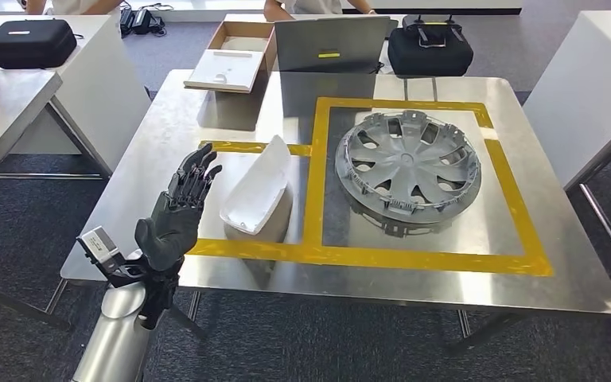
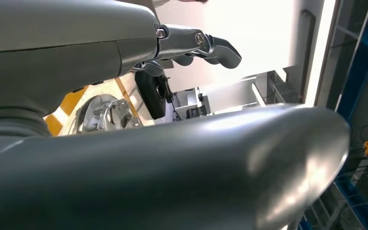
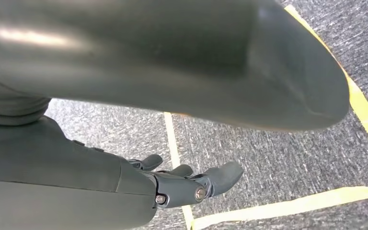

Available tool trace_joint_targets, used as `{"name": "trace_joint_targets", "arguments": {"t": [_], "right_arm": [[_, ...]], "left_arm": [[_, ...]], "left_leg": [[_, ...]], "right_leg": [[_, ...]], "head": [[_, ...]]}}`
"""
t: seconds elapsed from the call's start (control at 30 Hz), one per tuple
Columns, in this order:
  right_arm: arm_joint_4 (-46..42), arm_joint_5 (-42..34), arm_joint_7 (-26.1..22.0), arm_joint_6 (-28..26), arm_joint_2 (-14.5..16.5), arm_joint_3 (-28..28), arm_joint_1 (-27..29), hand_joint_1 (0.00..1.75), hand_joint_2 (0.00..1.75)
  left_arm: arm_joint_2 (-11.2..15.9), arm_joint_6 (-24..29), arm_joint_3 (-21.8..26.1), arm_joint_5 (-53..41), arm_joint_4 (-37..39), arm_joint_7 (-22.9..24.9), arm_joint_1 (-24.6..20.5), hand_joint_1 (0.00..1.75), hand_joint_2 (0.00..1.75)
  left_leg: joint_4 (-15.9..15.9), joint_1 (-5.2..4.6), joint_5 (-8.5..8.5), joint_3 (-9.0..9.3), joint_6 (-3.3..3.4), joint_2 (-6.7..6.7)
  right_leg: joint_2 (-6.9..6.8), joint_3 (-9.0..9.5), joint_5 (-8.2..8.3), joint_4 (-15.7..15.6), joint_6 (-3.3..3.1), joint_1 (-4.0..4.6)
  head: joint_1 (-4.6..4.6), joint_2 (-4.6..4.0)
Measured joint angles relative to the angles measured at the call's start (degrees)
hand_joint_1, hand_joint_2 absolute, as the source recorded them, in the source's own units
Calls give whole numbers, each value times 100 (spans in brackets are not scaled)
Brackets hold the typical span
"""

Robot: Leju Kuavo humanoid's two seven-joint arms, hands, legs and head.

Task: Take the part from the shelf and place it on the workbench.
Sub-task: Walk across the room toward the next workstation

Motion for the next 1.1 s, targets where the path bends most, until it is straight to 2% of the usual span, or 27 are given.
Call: {"name": "trace_joint_targets", "arguments": {"t": [0.03, 0.1, 0.13, 0.17, 0.2, 0.23, 0.3, 0.33, 0.37, 0.4, 0.43, 0.5, 0.53, 0.57, 0.63, 0.67, 0.7, 0.73, 0.8, 0.83, 0.87, 0.9, 0.97, 1.0, 1.03, 1.07, 1.1], "right_arm": [[0, 6, -18, 15, -2, 1, -1, 0, 0], [0, 20, -48, 51, -7, 2, -1, 0, 0], [0, 25, -55, 62, -13, 2, 0, 0, 0], [1, 31, -57, 70, -16, 2, 3, 0, 0], [1, 37, -58, 74, -18, 2, 6, 0, 0], [1, 43, -59, 74, -20, 2, 7, 0, 0], [0, 50, -60, 70, -20, 2, 5, 0, 0], [0, 50, -60, 68, -23, 2, 4, 0, 0], [0, 51, -60, 66, -28, 2, 3, 0, 0], [0, 54, -60, 65, -35, 3, 2, 0, 0], [0, 60, -60, 63, -44, 3, -1, 0, 0], [-2, 74, -61, 65, -68, 5, -18, 0, 0], [-3, 80, -61, 66, -79, 7, -26, 0, 0], [-4, 83, -58, 67, -88, 8, -34, 0, 0], [-4, 86, -50, 71, -99, 10, -36, 0, 0], [-4, 87, -44, 74, -103, 11, -40, 0, 0], [-4, 88, -41, 80, -105, 13, -44, 0, 0], [-4, 90, -42, 86, -104, 15, -47, 0, 0], [-4, 92, -59, 95, -104, 24, -46, 0, 0], [-4, 97, -95, 120, -104, 30, -43, 0, 0], [-4, 108, -142, 160, -104, 37, -40, 0, 0], [-4, 123, -197, 214, -104, 44, -38, 0, 0], [-4, 161, -272, 315, -104, 63, -38, 0, 0], [-4, 175, -285, 346, -104, 77, -37, 0, 0], [-4, 185, -291, 366, -105, 91, -37, 0, 0], [-4, 190, -296, 378, -106, 108, -38, 0, 0], [-4, 192, -300, 386, -107, 125, -39, 0, 0]], "left_arm": [[0, 4, -1, -8, -27, -4, 10, 0, 0], [3, 9, -1, -32, -78, -5, 37, 0, 0], [4, 9, -1, -42, -98, -4, 43, 0, 0], [4, 9, -1, -51, -117, -1, 50, 0, 0], [2, 9, -1, -55, -139, -1, 58, 0, 0], [1, 9, -1, -58, -155, 0, 70, 0, 0], [0, 9, 1, -62, -178, 1, 110, 0, 0], [0, 9, 1, -63, -183, 1, 132, 0, 0], [1, 9, 1, -63, -185, 2, 149, 0, 0], [1, 9, 1, -63, -191, 2, 164, 0, 0], [2, 9, 1, -63, -203, 2, 176, 0, 0], [3, 9, 2, -64, -253, 1, 201, 0, 0], [3, 9, 2, -64, -284, -1, 212, 0, 0], [3, 9, 2, -66, -316, -1, 222, 0, 0], [6, 9, 2, -68, -374, -2, 243, 0, 0], [10, 9, 2, -68, -403, -2, 255, 0, 0], [14, 8, 2, -69, -430, -2, 268, 0, 0], [19, 8, 2, -69, -454, -3, 282, 0, 0], [23, 7, 1, -70, -477, -2, 320, 0, 0], [28, 8, 1, -76, -481, -2, 348, 0, 0], [33, 13, 1, -85, -486, -1, 379, 0, 0], [40, 22, 2, -96, -495, -1, 408, 0, 0], [54, 44, 12, -115, -529, -1, 445, 0, 0], [59, 55, 19, -132, -554, -2, 451, 0, 0], [63, 69, 26, -153, -578, -2, 461, 0, 0], [68, 84, 34, -175, -601, -4, 475, 0, 0], [75, 97, 40, -201, -621, -4, 496, 0, 0]], "left_leg": [[-174, -21, 52, 78, 13, 1], [-223, -59, 141, 37, 52, 1], [-245, -54, 192, -5, 95, 10], [-265, -44, 262, -50, 145, 18], [-289, -29, 340, -109, 189, 26], [-302, -19, 415, -183, 221, 35], [-295, -27, 546, -355, 251, 39], [-281, -33, 610, -445, 253, 40], [-263, -36, 667, -533, 250, 42], [-238, -36, 717, -618, 241, 42], [-206, -35, 758, -698, 228, 41], [-146, -39, 823, -818, 182, 44], [-130, -42, 854, -846, 151, 47], [-127, -42, 890, -860, 116, 50], [-137, -32, 951, -869, 46, 49], [-103, -26, 910, -896, 9, 42], [12, -20, 773, -946, -26, 35], [233, -9, 550, -1025, -61, 28], [909, 14, 27, -1217, -120, 25], [1221, 25, -116, -1272, -143, 25], [1395, 36, -133, -1257, -159, 25], [1376, 48, -34, -1144, -168, 25], [788, 68, 241, -649, -169, 26], [358, 62, 272, -361, -150, 21], [34, 51, 267, -163, -113, 13], [-175, 35, 231, -58, -67, 3], [-255, 11, 222, -48, -10, -5]], "right_leg": [[-1, -6, 46, -8, 37, -5], [-2, -1, 152, -57, 125, -19], [2, -8, 183, -75, 164, -29], [6, -35, 125, -53, 194, -30], [9, -87, -38, 62, 221, -30], [11, -168, -302, 299, 236, -36], [10, -338, -851, 1003, 265, -31], [10, -367, -972, 1295, 273, -30], [10, -316, -963, 1432, 277, -28], [10, -166, -857, 1366, 273, -28], [9, 86, -720, 1101, 262, -28], [11, 652, -672, 337, 215, -10], [12, 828, -701, 58, 184, 8], [13, 900, -747, -86, 150, 29], [3, 870, -679, -132, 79, 40], [-8, 840, -629, -146, 38, 29], [-21, 797, -570, -163, -2, 13], [-34, 740, -507, -177, -32, -3], [-46, 600, -398, -175, -56, -3], [-51, 523, -341, -173, -52, -3], [-55, 445, -283, -170, -42, -5], [-59, 367, -224, -167, -28, -7], [-60, 235, -116, -152, 18, -16], [-61, 184, -70, -143, 51, -16], [-62, 155, -19, -142, 89, -15], [-62, 137, 34, -146, 129, -14], [-61, 126, 90, -164, 173, -17]], "head": [[-5, 0], [-15, 0], [-18, 0], [-12, 0], [-2, 0], [12, 0], [36, 0], [42, 0], [45, 0], [48, 0], [51, 0], [51, 0], [49, 0], [49, 0], [52, 0], [53, 0], [42, 0], [29, 0], [1, 0], [-4, 0], [-7, 0], [-11, 0], [-20, 0], [-25, 0], [-24, 0], [-28, 0], [-27, 0]]}}
